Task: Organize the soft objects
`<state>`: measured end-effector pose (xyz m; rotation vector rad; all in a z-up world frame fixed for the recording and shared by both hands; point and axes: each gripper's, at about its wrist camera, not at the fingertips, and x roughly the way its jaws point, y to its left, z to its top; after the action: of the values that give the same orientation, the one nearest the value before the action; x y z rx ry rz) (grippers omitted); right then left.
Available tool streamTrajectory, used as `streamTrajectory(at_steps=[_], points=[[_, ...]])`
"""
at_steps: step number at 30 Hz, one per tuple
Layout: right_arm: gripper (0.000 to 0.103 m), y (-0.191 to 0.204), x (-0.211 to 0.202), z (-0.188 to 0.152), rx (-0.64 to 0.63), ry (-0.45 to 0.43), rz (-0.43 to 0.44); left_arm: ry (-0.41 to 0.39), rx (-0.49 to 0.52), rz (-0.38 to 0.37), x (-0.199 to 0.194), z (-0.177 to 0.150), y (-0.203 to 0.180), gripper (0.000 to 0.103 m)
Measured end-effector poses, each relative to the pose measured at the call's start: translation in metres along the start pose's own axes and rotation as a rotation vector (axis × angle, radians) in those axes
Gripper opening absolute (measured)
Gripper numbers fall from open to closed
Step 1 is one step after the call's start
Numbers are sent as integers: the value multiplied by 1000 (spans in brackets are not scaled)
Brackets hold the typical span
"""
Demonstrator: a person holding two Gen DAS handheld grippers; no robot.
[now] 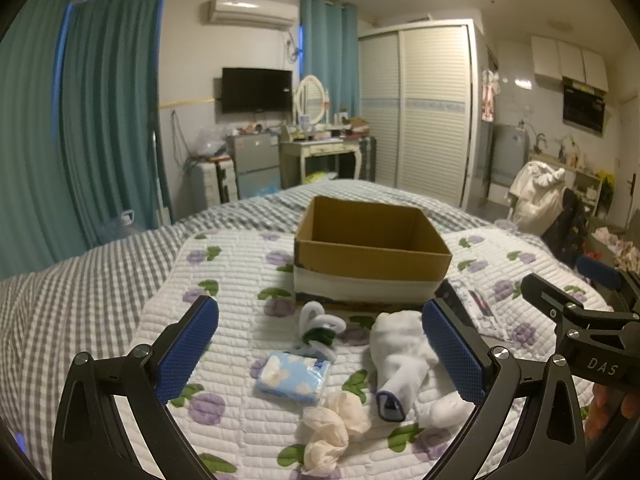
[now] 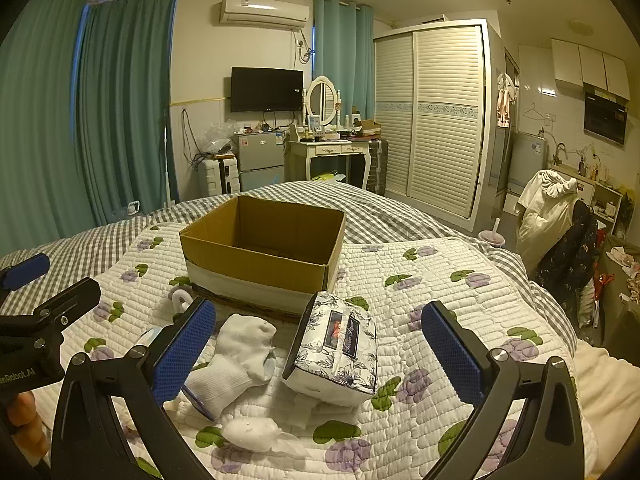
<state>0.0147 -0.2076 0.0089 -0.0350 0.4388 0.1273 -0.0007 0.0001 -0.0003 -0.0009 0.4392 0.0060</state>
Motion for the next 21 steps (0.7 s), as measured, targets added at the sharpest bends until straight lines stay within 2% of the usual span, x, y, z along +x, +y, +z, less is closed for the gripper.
streamTrajectory(at_steps=[21], points=[[103, 3, 3, -1, -9, 7, -1, 7, -1, 1, -1, -1, 3, 103]])
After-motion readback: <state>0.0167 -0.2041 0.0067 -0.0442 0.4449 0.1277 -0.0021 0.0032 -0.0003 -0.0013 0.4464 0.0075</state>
